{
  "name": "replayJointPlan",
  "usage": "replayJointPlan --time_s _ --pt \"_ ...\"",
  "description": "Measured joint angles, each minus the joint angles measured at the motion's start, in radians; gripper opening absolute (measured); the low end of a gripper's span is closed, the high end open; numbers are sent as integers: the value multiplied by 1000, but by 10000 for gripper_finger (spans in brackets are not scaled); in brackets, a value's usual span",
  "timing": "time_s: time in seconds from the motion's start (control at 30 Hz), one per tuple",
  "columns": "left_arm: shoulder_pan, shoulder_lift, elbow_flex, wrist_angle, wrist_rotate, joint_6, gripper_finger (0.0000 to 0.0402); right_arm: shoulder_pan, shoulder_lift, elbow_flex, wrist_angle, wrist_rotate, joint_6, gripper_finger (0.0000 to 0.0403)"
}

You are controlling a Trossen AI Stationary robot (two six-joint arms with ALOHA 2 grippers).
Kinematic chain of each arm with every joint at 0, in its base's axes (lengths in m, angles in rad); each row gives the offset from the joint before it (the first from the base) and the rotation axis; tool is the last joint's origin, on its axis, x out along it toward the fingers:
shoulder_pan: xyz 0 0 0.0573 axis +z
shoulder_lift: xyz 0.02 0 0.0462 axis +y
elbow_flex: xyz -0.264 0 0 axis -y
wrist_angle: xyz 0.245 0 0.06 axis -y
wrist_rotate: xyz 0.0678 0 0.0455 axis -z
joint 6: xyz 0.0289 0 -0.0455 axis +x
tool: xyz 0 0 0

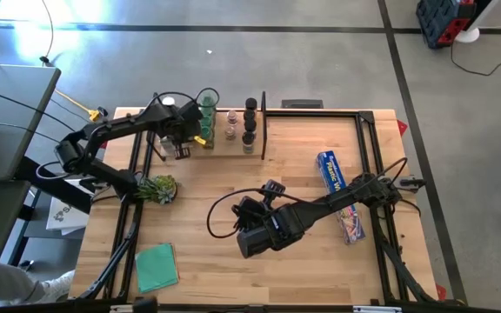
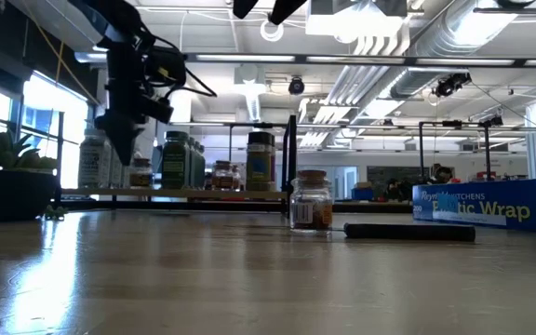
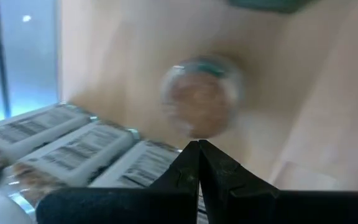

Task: Shelf spices
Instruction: Put the brown lid on the seasoning bottle

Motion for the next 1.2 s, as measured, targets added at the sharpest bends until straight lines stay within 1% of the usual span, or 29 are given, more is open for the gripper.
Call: replayJointPlan --time_s 0.17,0.37,0.43,0.53,0.63,0.73,0.93,1.2 --pt "24 -1 0 19 -36 -8 0 0 0 0 0 0 0 326" --pt "0 -58 7 -5 -3 -40 0 0 0 0 0 0 0 326" --pt "-10 -87 14 -3 26 -67 0 0 0 0 0 0 0 326" --pt "-23 -117 14 -2 99 -122 0 0 0 0 0 0 0 326" --pt "-34 -119 2 0 141 -196 0 0 0 0 0 0 2 326" --pt "-38 -103 -29 8 171 -222 0 0 0 0 0 0 8 326" --pt "-32 -85 -95 92 134 -209 0 0 0 0 0 0 8 326" --pt "10 -85 -109 196 37 -186 0 -1 0 0 0 5 8 326"
